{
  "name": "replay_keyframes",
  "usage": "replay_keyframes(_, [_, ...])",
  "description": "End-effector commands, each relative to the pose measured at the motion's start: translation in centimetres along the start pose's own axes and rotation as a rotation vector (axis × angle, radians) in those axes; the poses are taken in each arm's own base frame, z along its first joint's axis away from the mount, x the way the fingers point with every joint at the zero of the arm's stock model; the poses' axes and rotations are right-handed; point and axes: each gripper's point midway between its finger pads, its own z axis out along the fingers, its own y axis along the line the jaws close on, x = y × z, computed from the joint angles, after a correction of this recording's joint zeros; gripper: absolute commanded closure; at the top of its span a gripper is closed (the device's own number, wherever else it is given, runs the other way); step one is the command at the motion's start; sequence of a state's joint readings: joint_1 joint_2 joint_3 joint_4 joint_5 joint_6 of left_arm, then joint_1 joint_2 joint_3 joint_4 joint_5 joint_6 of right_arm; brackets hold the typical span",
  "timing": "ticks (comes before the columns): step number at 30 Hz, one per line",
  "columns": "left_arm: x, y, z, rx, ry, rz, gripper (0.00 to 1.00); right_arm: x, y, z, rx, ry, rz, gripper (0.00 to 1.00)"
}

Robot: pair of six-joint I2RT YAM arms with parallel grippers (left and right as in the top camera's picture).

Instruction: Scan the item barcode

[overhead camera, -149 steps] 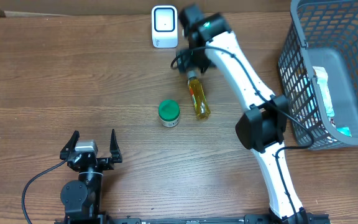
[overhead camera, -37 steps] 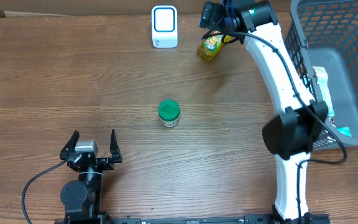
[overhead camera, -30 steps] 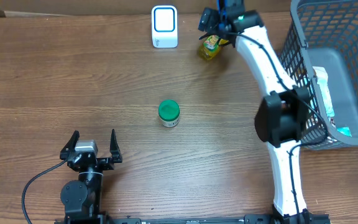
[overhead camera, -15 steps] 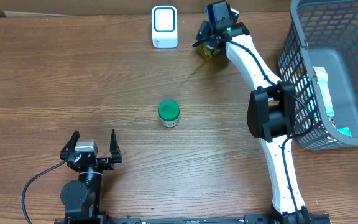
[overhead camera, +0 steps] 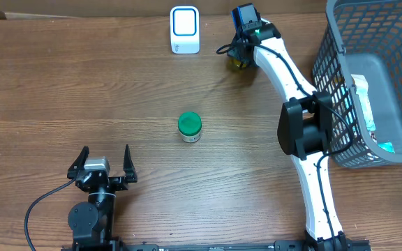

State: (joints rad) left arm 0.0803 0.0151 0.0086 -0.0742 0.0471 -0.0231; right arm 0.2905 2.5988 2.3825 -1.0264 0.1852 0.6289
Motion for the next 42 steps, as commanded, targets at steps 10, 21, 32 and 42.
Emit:
replay_keyframes(10, [0.0, 0.2, 0.0, -0.011, -0.005, 0.001, 0.0, 10.1, -3.0, -3.5, 0.058, 0.462, -0.149, 0.33])
replay_keyframes(21, [0.0, 0.2, 0.0, -0.011, -0.005, 0.001, 0.0, 18.3, -2.4, -7.9, 0.129, 0.695, -0.408, 0.27])
replay_keyframes(32, [0.0, 0.2, 0.0, -0.011, -0.005, 0.001, 0.0, 11.6, -2.4, -15.1, 0.122, 0.395, -0.373, 0.17])
replay_keyframes(42, [0.0, 0.2, 0.0, -0.011, -0.005, 0.001, 0.0, 1.3, -4.3, -11.8, -0.121, 0.227, -0.288, 0.0])
